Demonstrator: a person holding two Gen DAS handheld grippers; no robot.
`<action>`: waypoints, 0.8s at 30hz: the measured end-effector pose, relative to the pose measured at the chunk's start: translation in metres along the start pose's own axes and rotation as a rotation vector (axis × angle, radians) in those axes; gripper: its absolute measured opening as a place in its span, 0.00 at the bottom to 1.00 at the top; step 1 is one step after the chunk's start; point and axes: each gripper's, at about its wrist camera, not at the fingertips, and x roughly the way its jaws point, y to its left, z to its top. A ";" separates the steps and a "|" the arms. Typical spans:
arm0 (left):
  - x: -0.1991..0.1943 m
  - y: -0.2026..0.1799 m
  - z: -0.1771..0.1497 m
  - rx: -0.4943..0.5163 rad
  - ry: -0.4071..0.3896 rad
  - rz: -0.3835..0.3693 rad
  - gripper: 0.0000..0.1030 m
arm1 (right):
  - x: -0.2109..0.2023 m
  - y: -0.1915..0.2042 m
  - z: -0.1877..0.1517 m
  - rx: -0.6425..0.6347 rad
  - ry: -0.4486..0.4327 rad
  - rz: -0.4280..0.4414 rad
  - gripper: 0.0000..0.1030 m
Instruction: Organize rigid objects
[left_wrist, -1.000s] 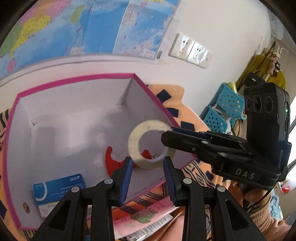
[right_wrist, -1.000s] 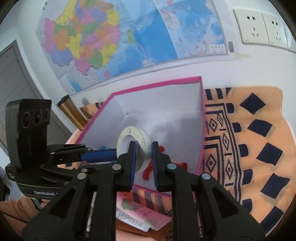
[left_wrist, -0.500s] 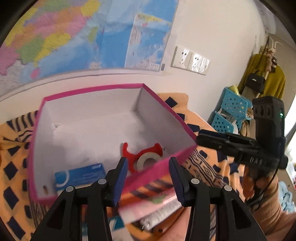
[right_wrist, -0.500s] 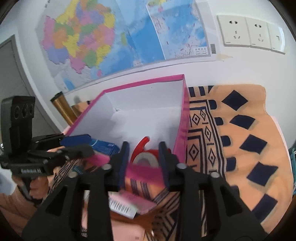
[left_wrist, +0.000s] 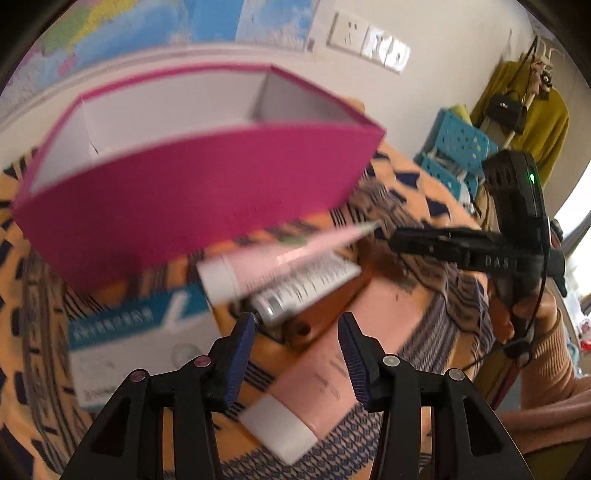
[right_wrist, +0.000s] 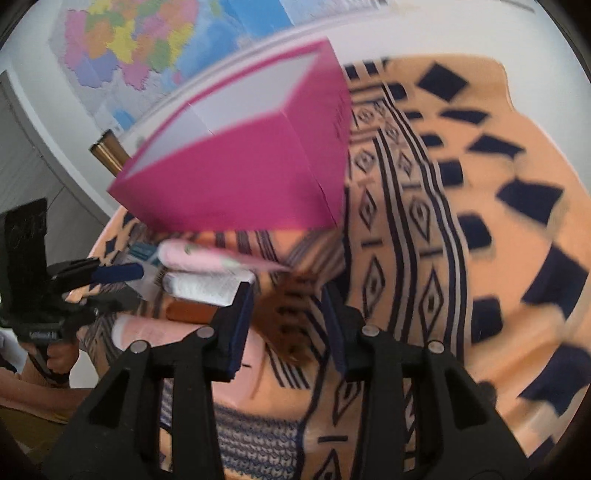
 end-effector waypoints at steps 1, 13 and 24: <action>0.000 0.001 -0.003 -0.003 0.009 -0.006 0.46 | 0.002 -0.002 -0.001 0.007 0.006 0.001 0.40; 0.009 -0.007 -0.014 -0.025 0.069 -0.079 0.53 | 0.014 0.011 -0.011 -0.049 0.043 0.011 0.43; 0.025 0.000 -0.005 -0.118 0.101 -0.133 0.54 | 0.014 0.008 -0.012 -0.021 0.028 0.026 0.44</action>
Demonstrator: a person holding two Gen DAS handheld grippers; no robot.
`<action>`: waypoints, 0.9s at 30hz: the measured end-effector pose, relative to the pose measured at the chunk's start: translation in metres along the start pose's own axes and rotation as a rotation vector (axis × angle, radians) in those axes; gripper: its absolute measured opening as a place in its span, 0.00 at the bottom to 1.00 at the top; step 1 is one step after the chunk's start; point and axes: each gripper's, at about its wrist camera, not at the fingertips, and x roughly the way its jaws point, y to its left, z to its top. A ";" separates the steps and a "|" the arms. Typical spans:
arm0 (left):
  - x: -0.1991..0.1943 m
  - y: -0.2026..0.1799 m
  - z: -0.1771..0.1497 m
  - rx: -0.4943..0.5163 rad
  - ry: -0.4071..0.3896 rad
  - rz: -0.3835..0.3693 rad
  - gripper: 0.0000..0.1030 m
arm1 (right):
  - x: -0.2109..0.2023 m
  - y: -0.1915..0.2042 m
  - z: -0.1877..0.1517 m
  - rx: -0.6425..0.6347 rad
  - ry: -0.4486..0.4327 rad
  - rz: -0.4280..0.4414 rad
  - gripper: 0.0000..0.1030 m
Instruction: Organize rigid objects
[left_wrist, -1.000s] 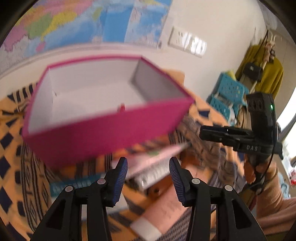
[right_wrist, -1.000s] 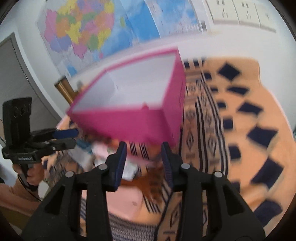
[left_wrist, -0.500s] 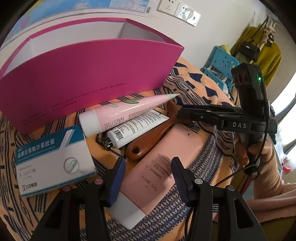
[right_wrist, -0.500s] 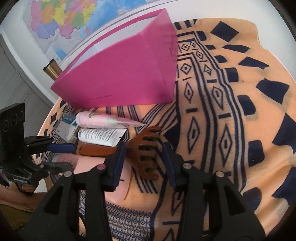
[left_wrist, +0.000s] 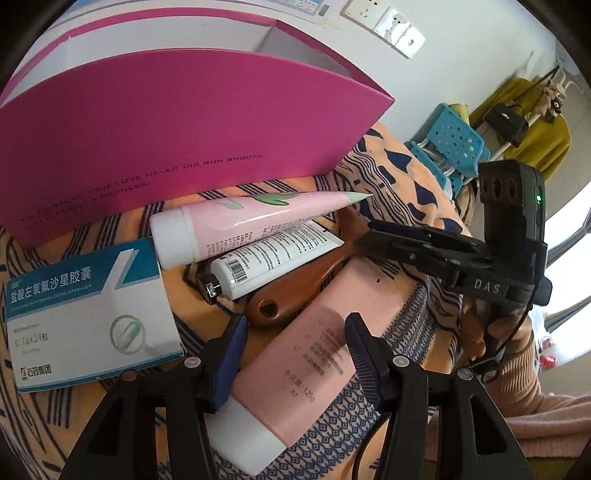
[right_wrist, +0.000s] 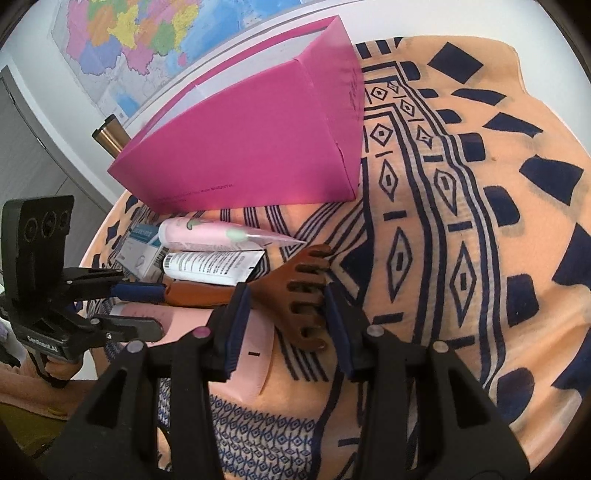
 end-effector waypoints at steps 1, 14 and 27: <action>0.001 0.000 0.001 -0.008 -0.001 0.001 0.54 | 0.000 0.000 0.000 -0.001 -0.001 -0.002 0.44; 0.001 0.000 0.005 -0.055 -0.065 0.048 0.37 | -0.011 0.003 -0.005 0.054 -0.049 0.033 0.45; 0.002 0.001 0.001 -0.040 -0.076 0.043 0.46 | -0.012 0.005 -0.014 0.090 -0.055 0.077 0.45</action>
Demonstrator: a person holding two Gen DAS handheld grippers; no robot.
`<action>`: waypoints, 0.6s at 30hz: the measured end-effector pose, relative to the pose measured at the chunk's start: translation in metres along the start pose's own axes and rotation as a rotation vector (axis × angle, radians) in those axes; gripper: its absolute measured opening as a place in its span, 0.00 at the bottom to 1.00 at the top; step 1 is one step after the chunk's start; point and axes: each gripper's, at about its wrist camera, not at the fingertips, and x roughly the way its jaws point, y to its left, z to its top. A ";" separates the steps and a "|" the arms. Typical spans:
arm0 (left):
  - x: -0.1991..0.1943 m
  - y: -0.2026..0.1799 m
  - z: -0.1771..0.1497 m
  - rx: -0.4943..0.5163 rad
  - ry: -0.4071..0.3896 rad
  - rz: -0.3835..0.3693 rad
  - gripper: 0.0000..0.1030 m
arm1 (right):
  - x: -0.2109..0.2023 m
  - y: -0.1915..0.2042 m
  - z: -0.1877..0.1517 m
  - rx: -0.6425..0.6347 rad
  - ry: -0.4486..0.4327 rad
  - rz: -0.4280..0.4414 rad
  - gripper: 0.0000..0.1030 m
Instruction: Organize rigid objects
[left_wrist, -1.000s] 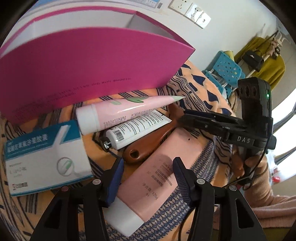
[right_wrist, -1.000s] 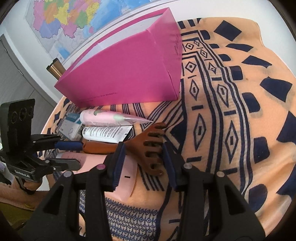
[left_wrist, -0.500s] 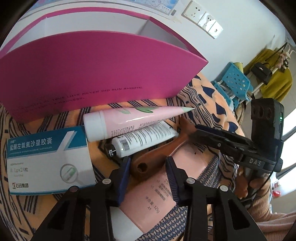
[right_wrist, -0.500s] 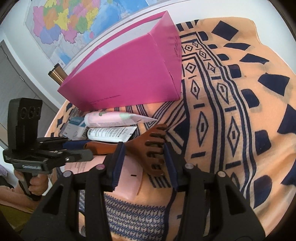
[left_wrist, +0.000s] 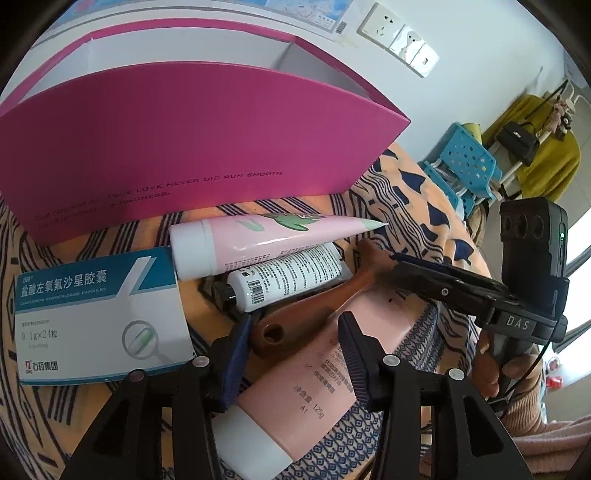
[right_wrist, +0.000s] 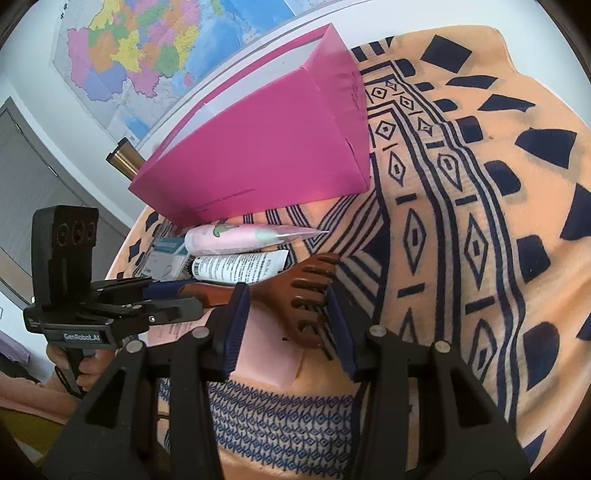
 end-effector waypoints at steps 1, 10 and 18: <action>0.000 0.000 0.000 -0.001 -0.005 0.002 0.45 | 0.000 0.000 0.000 0.001 -0.002 0.000 0.45; -0.006 0.001 -0.003 -0.023 -0.025 -0.007 0.42 | -0.007 0.002 -0.002 0.024 -0.026 -0.004 0.45; -0.029 -0.008 0.000 -0.006 -0.074 -0.011 0.42 | -0.023 0.012 0.004 0.015 -0.075 0.011 0.45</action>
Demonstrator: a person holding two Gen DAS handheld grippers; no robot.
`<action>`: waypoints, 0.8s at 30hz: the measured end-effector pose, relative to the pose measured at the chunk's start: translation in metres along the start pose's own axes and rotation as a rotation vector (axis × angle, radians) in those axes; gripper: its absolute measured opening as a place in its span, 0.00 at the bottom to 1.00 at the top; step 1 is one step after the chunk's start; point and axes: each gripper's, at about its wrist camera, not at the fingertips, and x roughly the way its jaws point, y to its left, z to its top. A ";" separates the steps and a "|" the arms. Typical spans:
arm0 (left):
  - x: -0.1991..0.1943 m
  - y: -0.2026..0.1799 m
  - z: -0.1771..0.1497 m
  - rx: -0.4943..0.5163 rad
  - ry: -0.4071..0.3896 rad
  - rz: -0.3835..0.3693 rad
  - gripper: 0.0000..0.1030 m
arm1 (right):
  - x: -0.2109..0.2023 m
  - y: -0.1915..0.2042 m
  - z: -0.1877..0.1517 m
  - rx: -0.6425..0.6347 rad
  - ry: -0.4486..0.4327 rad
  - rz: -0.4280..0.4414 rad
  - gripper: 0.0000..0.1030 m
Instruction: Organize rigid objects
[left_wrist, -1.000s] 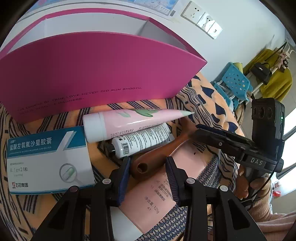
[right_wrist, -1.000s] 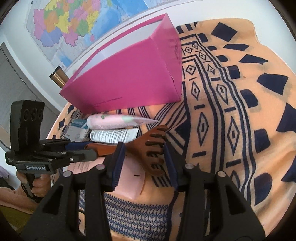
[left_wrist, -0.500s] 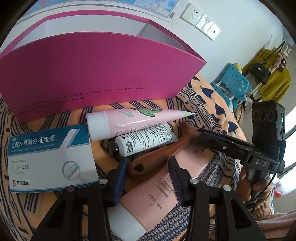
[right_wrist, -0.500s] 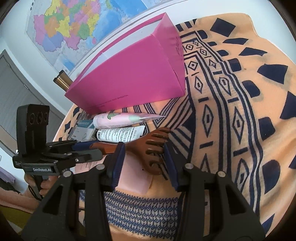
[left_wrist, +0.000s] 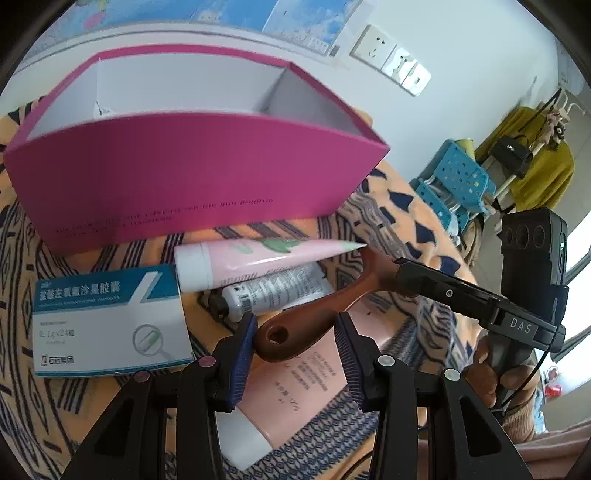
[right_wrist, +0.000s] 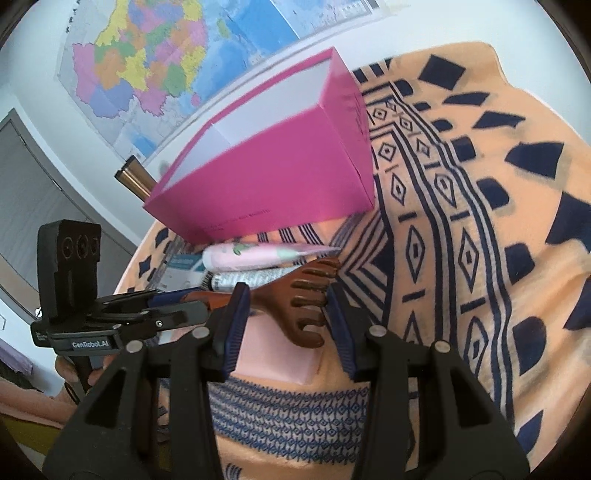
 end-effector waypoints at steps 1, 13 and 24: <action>-0.004 -0.001 0.002 0.003 -0.009 -0.002 0.42 | -0.002 0.002 0.001 -0.004 -0.008 0.002 0.45; -0.053 -0.022 0.038 0.081 -0.148 -0.002 0.42 | -0.027 0.035 0.035 -0.101 -0.108 0.014 0.45; -0.056 -0.029 0.088 0.133 -0.210 0.004 0.30 | -0.023 0.051 0.081 -0.182 -0.159 0.057 0.43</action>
